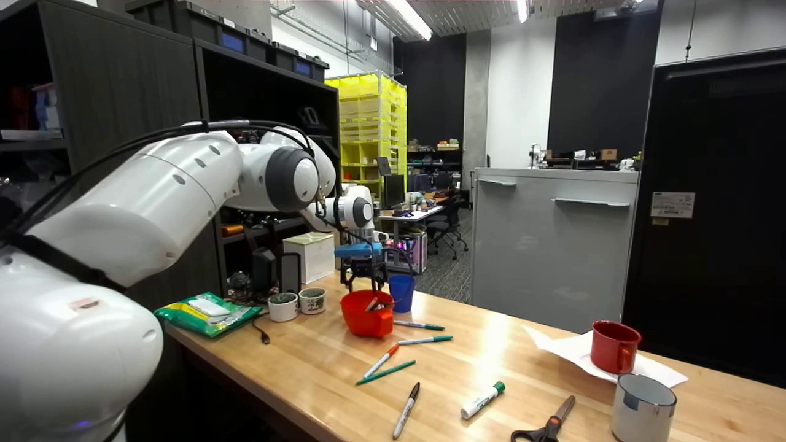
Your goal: Put one green pen in the orange bowl.
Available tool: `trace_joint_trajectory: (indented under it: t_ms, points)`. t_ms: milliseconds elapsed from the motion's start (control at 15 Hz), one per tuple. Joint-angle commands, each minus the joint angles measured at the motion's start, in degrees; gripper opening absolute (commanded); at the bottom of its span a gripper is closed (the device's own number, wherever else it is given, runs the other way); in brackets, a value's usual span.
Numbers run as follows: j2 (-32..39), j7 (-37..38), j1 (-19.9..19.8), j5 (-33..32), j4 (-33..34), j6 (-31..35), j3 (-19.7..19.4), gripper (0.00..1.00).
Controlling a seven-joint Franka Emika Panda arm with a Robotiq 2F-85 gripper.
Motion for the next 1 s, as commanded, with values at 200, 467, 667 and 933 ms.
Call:
trace_joint_trajectory:
  t_ms: [200, 467, 667, 933]
  points:
    - [6.47, -2.13, 0.63, 0.41, 8.65, -2.55, 1.59, 1.0]
    - [9.95, -1.75, 1.57, 0.66, 13.54, -3.99, 1.79, 0.75]
    - [11.76, -1.54, 2.23, 0.93, 16.98, -6.22, 1.93, 0.62]
    - [13.91, -1.2, 3.48, 1.04, 21.24, -8.76, 1.91, 0.32]
